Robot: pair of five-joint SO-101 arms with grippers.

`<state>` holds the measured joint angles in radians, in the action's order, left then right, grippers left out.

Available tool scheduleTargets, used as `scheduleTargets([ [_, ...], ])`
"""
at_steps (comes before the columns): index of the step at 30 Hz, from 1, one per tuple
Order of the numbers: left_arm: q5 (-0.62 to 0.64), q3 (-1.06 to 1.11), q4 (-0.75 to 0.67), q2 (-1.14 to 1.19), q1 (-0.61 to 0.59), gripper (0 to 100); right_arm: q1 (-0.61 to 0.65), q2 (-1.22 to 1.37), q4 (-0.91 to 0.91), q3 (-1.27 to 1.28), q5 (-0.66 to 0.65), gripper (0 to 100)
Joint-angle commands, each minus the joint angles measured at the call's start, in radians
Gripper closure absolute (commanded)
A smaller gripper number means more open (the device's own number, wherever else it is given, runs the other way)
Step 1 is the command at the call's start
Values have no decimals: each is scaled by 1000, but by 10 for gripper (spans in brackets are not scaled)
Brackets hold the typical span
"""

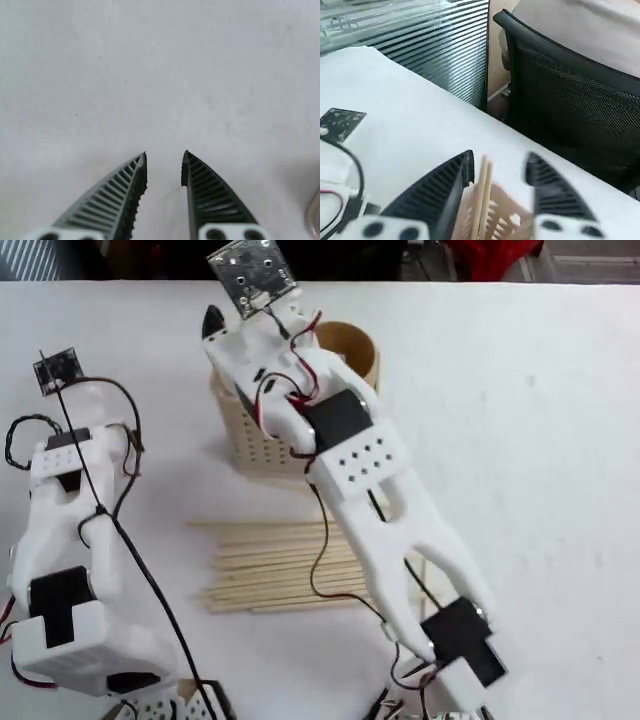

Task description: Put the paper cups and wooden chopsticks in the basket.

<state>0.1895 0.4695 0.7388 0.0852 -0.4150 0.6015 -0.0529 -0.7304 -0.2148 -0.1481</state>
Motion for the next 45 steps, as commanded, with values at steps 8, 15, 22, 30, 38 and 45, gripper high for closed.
scheduleTargets([
  [8, -14, -2, -17, -4, 2, 867, 24, -302, -613, -6, -183, 737],
  [15, -14, -2, -17, -4, 2, 867, 21, -266, -846, 216, -546, 737],
  [22, -14, -2, -17, -4, 2, 867, -171, -217, -547, 681, -741, 739],
  [30, -14, -2, -17, -4, 5, 867, -461, -211, -228, 893, -1174, 737],
  [38, -14, -2, -17, -4, 5, 867, -516, -209, -53, 1011, -1274, 737],
  [45, -14, -2, -15, -4, 4, 867, -518, -110, 42, 1026, -1275, 737],
])
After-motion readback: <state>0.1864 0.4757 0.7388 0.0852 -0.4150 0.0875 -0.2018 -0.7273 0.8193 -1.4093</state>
